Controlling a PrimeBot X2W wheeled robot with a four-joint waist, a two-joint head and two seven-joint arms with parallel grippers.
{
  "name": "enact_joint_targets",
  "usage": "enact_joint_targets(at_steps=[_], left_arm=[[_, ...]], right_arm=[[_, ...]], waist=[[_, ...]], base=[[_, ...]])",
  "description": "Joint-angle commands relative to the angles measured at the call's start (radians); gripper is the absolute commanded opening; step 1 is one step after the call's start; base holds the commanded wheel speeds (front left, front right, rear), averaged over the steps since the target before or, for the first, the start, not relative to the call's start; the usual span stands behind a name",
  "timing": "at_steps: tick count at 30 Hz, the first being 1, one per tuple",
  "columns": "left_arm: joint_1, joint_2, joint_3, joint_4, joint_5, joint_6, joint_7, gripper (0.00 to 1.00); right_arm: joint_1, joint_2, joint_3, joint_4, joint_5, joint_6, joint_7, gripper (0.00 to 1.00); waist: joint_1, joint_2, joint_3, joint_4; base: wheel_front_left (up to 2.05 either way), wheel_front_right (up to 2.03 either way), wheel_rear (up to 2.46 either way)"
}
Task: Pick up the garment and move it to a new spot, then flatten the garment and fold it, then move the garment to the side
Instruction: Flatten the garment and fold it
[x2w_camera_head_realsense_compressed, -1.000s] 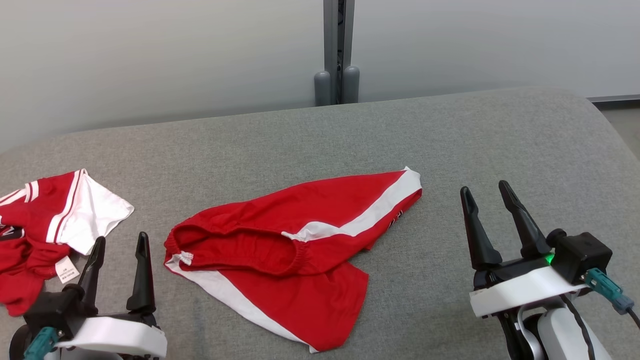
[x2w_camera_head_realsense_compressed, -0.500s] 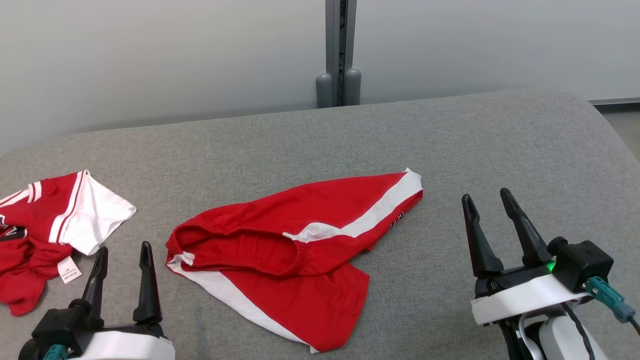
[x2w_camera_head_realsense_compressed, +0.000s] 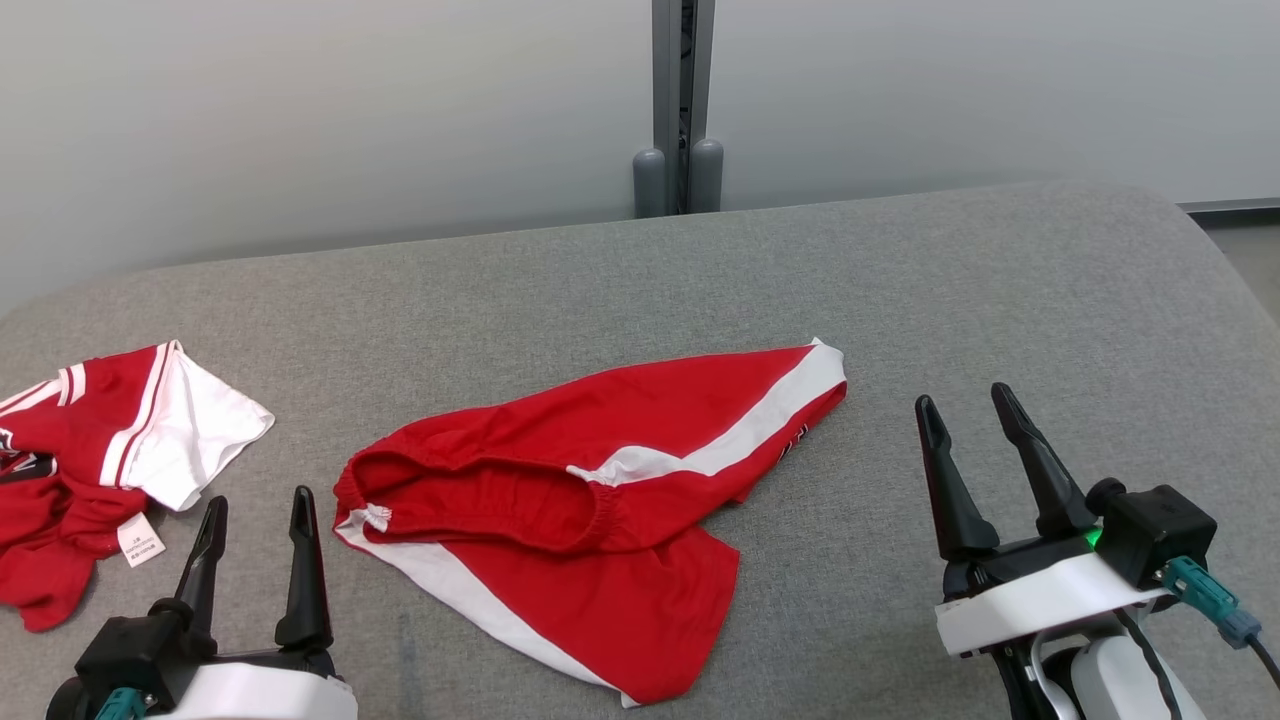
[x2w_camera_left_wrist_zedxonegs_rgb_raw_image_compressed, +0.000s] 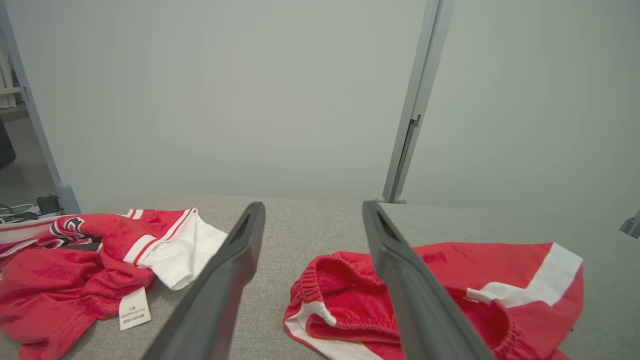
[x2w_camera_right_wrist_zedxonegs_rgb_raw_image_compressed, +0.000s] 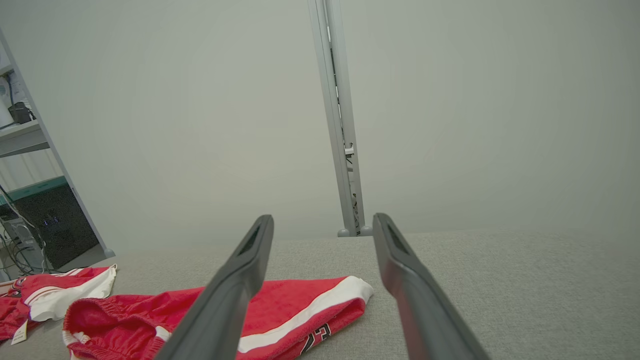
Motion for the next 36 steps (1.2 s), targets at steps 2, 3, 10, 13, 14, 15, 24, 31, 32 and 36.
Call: enact_joint_targets(at_steps=[2, 3, 10, 13, 14, 15, 24, 31, 32, 36], left_arm=[[-0.012, 0.008, -0.001, 0.004, 0.0, 0.001, 0.0, 1.0], [-0.012, 0.009, -0.002, 0.004, 0.0, 0.001, 0.001, 1.0], [-0.007, 0.009, -0.008, -0.004, -0.005, 0.008, 0.013, 1.0], [-0.013, -0.007, -0.017, -0.02, -0.042, -0.011, 0.046, 1.0], [-0.019, -0.011, -0.023, -0.026, -0.053, -0.017, 0.064, 1.0], [-0.024, -0.013, -0.031, -0.03, -0.063, -0.025, 0.085, 1.0], [-0.108, -0.025, -0.106, -0.043, -0.156, -0.082, 0.314, 1.0], [-0.202, -0.007, -0.134, 0.04, -0.231, -0.08, 0.544, 1.0], [-0.212, -0.014, -0.138, 0.054, -0.248, -0.079, 0.574, 1.0], [-0.241, -0.022, -0.145, 0.102, -0.302, -0.084, 0.676, 1.0]], right_arm=[[-0.004, -0.007, -0.001, 0.002, 0.004, 0.002, -0.005, 1.0], [-0.005, -0.007, 0.001, 0.003, 0.005, 0.002, -0.005, 1.0], [-0.01, -0.009, 0.007, 0.01, 0.009, 0.002, -0.005, 1.0], [-0.01, -0.011, 0.008, 0.008, 0.009, 0.002, -0.005, 1.0], [-0.011, -0.012, 0.009, 0.008, 0.01, 0.002, -0.005, 1.0], [-0.013, -0.013, 0.009, 0.008, 0.01, 0.002, -0.005, 1.0], [-0.032, -0.008, 0.009, 0.003, 0.013, 0.002, -0.005, 1.0], [-0.057, 0.0, 0.0, -0.001, 0.01, 0.002, -0.005, 1.0], [-0.057, 0.001, -0.002, -0.002, 0.009, 0.002, -0.005, 1.0], [-0.07, 0.006, -0.007, -0.007, 0.006, 0.002, -0.005, 1.0]], waist=[[0.0, -0.0001, 0.0, 0.0], [0.0, -0.0001, -0.001, 0.0], [0.0, -0.0001, -0.002, -0.003], [0.0, -0.0001, 0.002, -0.005], [0.0, -0.0001, 0.003, -0.006], [0.0, -0.0001, 0.004, -0.007], [0.0, -0.0001, 0.026, -0.047], [0.0, -0.0001, 0.064, -0.109], [0.0, -0.0001, 0.068, -0.12], [0.0, -0.0001, 0.085, -0.16]], base=[[0.0, 0.0, 0.0], [0.0, 0.0, 0.0], [0.0, 0.0, 0.0], [0.0, 0.0, 0.0], [0.0, 0.0, 0.0], [0.0, 0.0, 0.0], [0.0, 0.0, 0.0], [0.0, 0.0, 0.0], [0.0, 0.0, 0.0], [0.0, 0.0, 0.0]])
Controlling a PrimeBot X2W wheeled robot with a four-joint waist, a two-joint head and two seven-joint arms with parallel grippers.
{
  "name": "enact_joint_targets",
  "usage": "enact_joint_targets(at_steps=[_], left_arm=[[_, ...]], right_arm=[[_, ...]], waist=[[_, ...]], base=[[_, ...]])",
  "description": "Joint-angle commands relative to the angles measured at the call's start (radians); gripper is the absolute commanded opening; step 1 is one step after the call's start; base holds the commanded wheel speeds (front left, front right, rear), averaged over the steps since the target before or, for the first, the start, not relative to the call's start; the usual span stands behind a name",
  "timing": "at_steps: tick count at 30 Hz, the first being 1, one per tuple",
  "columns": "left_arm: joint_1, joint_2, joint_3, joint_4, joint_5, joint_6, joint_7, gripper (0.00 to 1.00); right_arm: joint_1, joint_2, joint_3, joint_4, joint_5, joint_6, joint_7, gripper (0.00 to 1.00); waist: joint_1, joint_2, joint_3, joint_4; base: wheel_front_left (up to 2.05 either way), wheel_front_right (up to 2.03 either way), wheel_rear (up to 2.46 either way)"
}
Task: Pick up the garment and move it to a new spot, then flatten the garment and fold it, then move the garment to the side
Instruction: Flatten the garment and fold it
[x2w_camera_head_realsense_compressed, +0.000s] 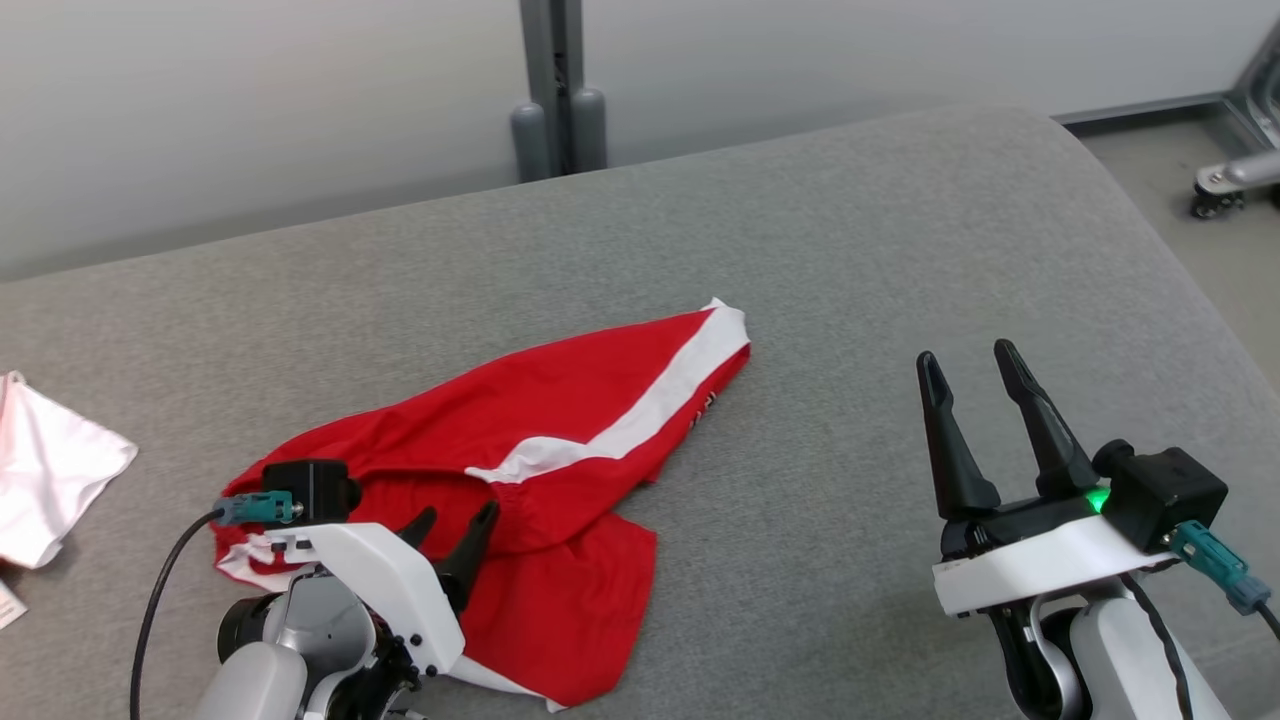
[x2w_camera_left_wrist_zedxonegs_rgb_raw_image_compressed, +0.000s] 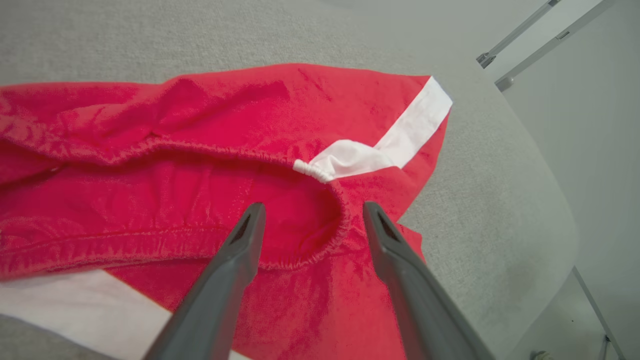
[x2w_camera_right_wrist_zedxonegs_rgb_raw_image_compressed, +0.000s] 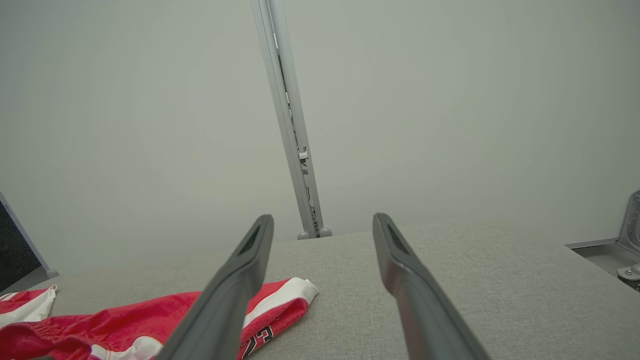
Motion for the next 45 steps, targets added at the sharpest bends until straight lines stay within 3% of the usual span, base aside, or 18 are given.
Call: enact_joint_targets(at_steps=[1, 11, 12, 13, 14, 15, 16, 27, 38, 45], left_arm=[[-0.024, 0.008, 0.004, 0.008, -0.014, -0.007, 0.015, 1.0], [-0.065, -0.004, 0.033, 0.063, -0.069, -0.021, 0.03, 1.0], [-0.069, -0.005, 0.034, 0.069, -0.07, -0.018, 0.03, 0.96], [-0.074, -0.007, 0.034, 0.075, -0.071, -0.019, 0.027, 0.8], [-0.078, -0.007, 0.036, 0.082, -0.072, -0.02, 0.025, 0.44], [-0.082, -0.005, 0.038, 0.09, -0.071, -0.022, 0.02, 0.37], [-0.085, -0.004, 0.038, 0.099, -0.069, -0.024, 0.017, 0.0], [-0.07, -0.002, 0.004, 0.08, -0.081, -0.071, 0.022, 0.0], [0.057, 0.059, 0.045, -0.179, -0.133, -0.078, 0.048, 0.0], [0.173, 0.11, 0.047, -0.279, -0.15, -0.078, 0.089, 0.0]], right_arm=[[-0.015, 0.0, -0.004, -0.005, -0.004, 0.002, -0.005, 1.0], [-0.022, 0.008, -0.013, -0.014, -0.002, 0.002, -0.005, 1.0], [-0.023, 0.009, -0.013, -0.014, -0.002, 0.002, -0.005, 1.0], [-0.024, 0.01, -0.013, -0.014, -0.002, 0.002, -0.005, 1.0], [-0.025, 0.01, -0.013, -0.014, -0.002, 0.002, -0.005, 1.0], [-0.025, 0.011, -0.014, -0.014, -0.002, 0.002, -0.005, 1.0], [-0.025, 0.012, -0.015, -0.014, -0.003, 0.002, -0.005, 1.0], [-0.008, 0.013, -0.027, -0.009, -0.008, 0.002, -0.005, 1.0], [0.003, -0.01, -0.039, 0.0, -0.011, 0.002, -0.005, 1.0], [0.012, -0.021, -0.04, 0.01, -0.011, 0.002, -0.005, 1.0]], waist=[[0.0, 0.0, 0.016, -0.028], [0.0, 0.0, 0.042, -0.09], [0.0, 0.0, 0.043, -0.092], [0.0, 0.0, 0.045, -0.094], [0.0, 0.0, 0.046, -0.095], [0.0, 0.0, 0.046, -0.095], [0.0, 0.0, 0.046, -0.094], [0.0, 0.0, 0.021, -0.009], [0.0, 0.0, -0.009, 0.136], [0.0, 0.0, -0.025, 0.186]], base=[[0.0, 0.0, 0.0], [0.0, 0.0, 0.0], [0.0, 0.0, 0.0], [0.0, 0.0, 0.0], [0.0, 0.0, 0.0], [0.0, 0.0, 0.0], [0.0, 0.0, 0.0], [0.0, 0.0, 0.0], [0.0, 0.0, 0.0], [0.0, 0.0, 0.0]])
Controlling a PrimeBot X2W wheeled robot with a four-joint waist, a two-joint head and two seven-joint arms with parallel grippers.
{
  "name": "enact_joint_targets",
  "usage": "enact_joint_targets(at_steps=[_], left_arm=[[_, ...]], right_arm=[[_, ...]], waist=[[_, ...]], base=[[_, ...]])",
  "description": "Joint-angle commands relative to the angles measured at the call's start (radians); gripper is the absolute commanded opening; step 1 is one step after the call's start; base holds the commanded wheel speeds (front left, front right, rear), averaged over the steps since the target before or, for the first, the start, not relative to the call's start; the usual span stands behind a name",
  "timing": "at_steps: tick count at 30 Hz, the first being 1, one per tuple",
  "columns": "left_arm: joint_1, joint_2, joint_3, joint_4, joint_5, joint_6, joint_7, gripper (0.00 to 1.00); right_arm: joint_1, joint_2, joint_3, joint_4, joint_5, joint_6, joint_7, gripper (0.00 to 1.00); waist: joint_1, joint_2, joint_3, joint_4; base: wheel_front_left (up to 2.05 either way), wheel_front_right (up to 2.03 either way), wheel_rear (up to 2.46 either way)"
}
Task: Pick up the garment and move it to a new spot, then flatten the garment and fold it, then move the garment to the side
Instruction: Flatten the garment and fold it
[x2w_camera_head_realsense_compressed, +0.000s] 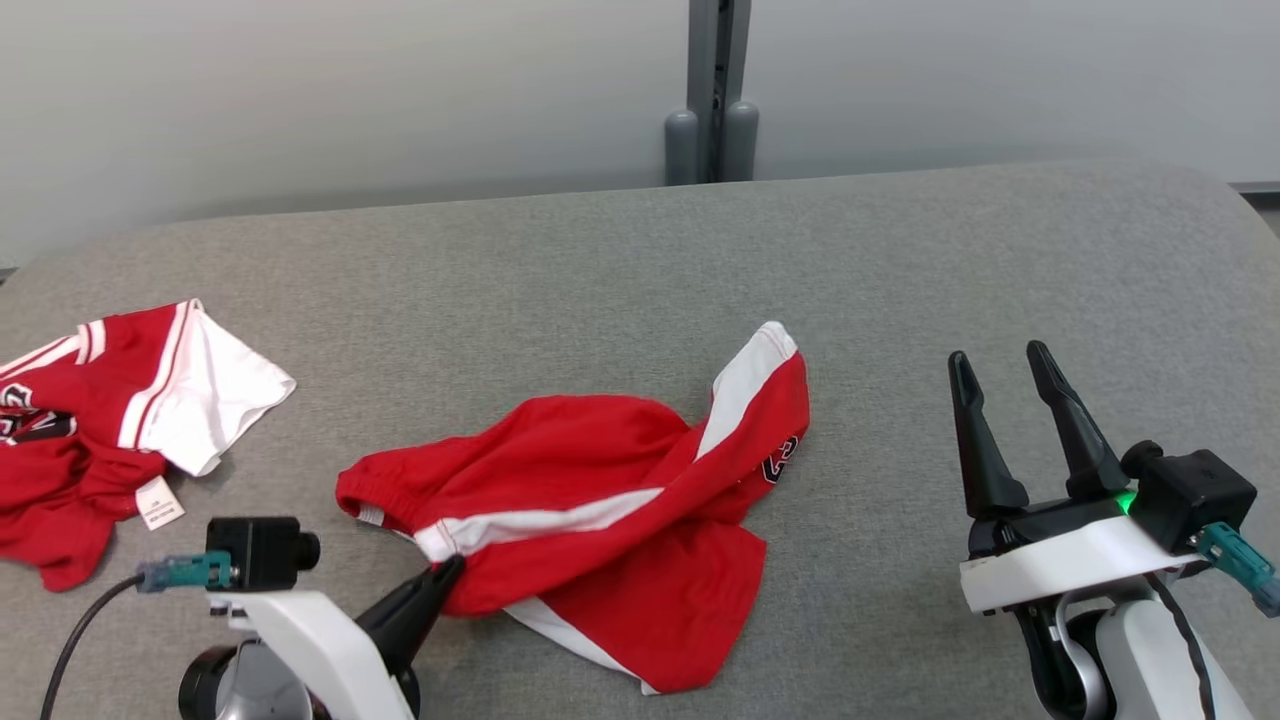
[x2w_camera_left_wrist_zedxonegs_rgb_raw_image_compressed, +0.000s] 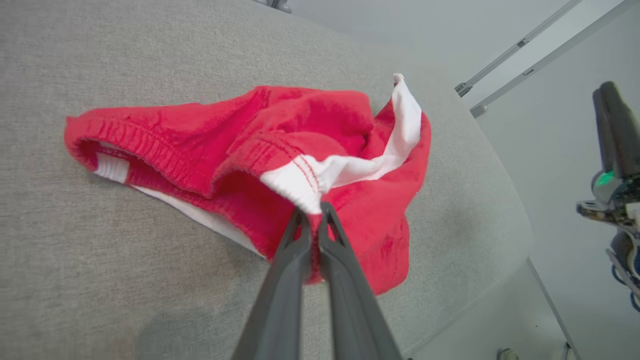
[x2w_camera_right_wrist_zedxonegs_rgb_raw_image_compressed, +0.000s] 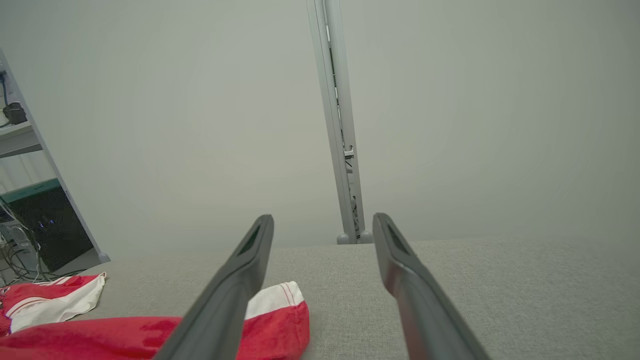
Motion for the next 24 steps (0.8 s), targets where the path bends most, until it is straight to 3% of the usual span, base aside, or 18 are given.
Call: enact_joint_targets(at_steps=[1, 8, 18, 19, 20, 21, 24], left_arm=[[0.026, 0.013, 0.004, -0.018, -0.008, -0.001, 0.007, 0.0], [0.126, 0.071, 0.024, -0.034, -0.02, 0.003, 0.035, 0.0], [0.155, 0.06, 0.019, 0.07, -0.025, 0.005, 0.02, 0.0], [0.149, 0.053, 0.019, 0.082, -0.031, 0.0, 0.016, 0.21], [0.142, 0.055, 0.018, 0.096, -0.029, 0.0, 0.012, 0.78], [0.137, 0.055, 0.016, 0.112, -0.023, -0.002, 0.009, 1.0], [0.124, 0.037, 0.008, 0.136, -0.029, -0.012, -0.003, 1.0]], right_arm=[[0.009, -0.011, -0.004, 0.003, -0.001, 0.002, -0.005, 1.0], [0.017, -0.023, -0.004, 0.006, 0.002, 0.002, -0.005, 1.0], [0.022, -0.025, 0.001, 0.015, 0.006, 0.002, -0.005, 1.0], [0.023, -0.026, 0.002, 0.017, 0.006, 0.002, -0.005, 1.0], [0.023, -0.027, 0.003, 0.019, 0.006, 0.002, -0.005, 1.0], [0.023, -0.027, 0.004, 0.022, 0.007, 0.002, -0.005, 1.0], [0.024, -0.027, 0.009, 0.028, 0.008, 0.002, -0.005, 1.0]], waist=[[0.0, 0.0, -0.007, 0.014], [0.0, 0.0, -0.012, 0.025], [0.0, 0.0, -0.015, 0.021], [0.0, 0.0, -0.016, 0.021], [0.0, 0.0, -0.017, 0.021], [0.0, 0.0, -0.018, 0.02], [0.0, 0.0, -0.023, 0.018]], base=[[0.0, 0.0, 0.0], [0.0, 0.0, 0.0], [0.0, 0.0, 0.0], [0.0, 0.0, 0.0], [0.0, 0.0, 0.0], [0.0, 0.0, 0.0], [0.0, 0.0, 0.0]])
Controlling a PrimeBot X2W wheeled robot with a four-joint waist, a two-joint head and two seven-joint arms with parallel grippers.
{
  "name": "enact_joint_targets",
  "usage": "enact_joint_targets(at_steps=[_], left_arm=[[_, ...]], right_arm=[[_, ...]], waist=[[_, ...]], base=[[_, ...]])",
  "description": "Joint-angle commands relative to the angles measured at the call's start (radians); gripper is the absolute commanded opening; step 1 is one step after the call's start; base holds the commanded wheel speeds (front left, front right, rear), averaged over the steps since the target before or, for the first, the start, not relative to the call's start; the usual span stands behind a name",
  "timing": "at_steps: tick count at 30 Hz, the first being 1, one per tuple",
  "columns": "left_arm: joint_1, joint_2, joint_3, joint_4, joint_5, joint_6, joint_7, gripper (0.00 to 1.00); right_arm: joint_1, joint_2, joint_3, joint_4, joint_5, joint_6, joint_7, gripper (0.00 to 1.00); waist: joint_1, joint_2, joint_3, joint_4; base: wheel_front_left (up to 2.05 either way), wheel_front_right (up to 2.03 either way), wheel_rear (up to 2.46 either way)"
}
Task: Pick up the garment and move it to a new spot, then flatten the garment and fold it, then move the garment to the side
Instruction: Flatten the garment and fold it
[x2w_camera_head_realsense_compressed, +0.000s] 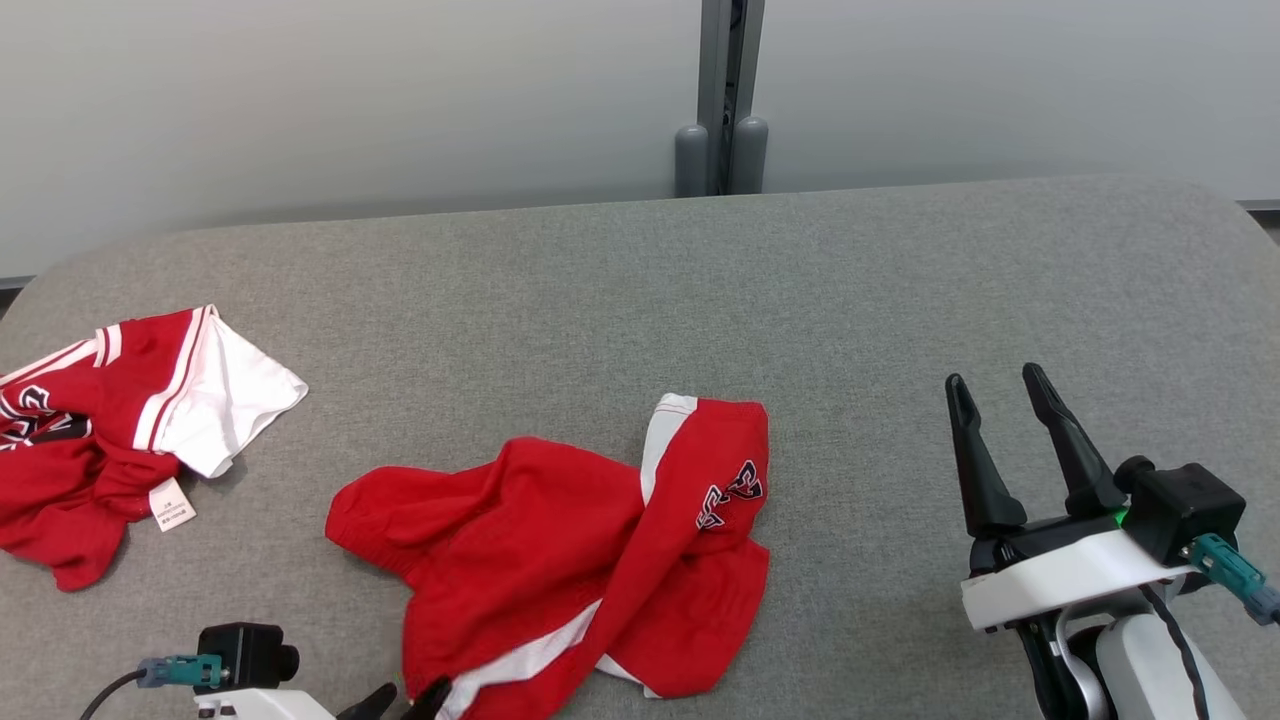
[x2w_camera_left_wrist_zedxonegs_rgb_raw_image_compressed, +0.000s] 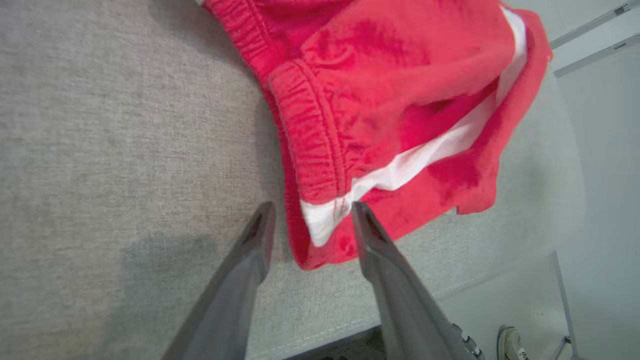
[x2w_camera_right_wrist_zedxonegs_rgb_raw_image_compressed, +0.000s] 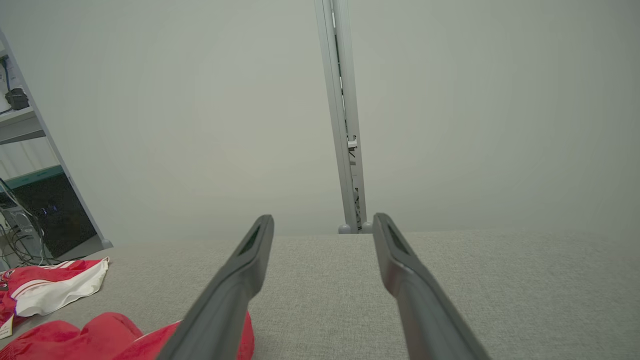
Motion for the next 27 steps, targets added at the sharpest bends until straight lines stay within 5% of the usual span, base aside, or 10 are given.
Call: enact_joint_targets(at_steps=[1, 12, 21, 27], left_arm=[[-0.02, 0.0, 0.002, -0.001, -0.002, -0.005, -0.008, 1.0], [-0.044, -0.02, 0.053, -0.078, 0.111, 0.058, -0.199, 1.0], [-0.088, -0.064, 0.038, -0.065, 0.254, 0.039, -0.458, 1.0], [-0.124, -0.11, 0.014, -0.024, 0.296, 0.038, -0.569, 1.0]], right_arm=[[0.006, -0.007, -0.002, 0.002, 0.006, 0.002, -0.005, 1.0], [0.011, -0.013, -0.001, 0.01, 0.009, 0.002, -0.005, 1.0], [-0.09, -0.063, 0.098, 0.08, 0.05, 0.002, 0.0, 1.0], [-0.248, -0.109, 0.19, 0.231, 0.181, 0.002, 0.125, 1.0]], waist=[[0.0, -0.0001, -0.002, 0.0], [0.0, -0.0001, -0.019, 0.023], [0.0, -0.0001, -0.024, 0.082], [0.0, -0.0001, -0.009, 0.155]], base=[[0.0, 0.0, 0.0], [0.0, 0.0, 0.0], [0.0, 0.0, 0.0], [0.0, 0.0, 0.0]])
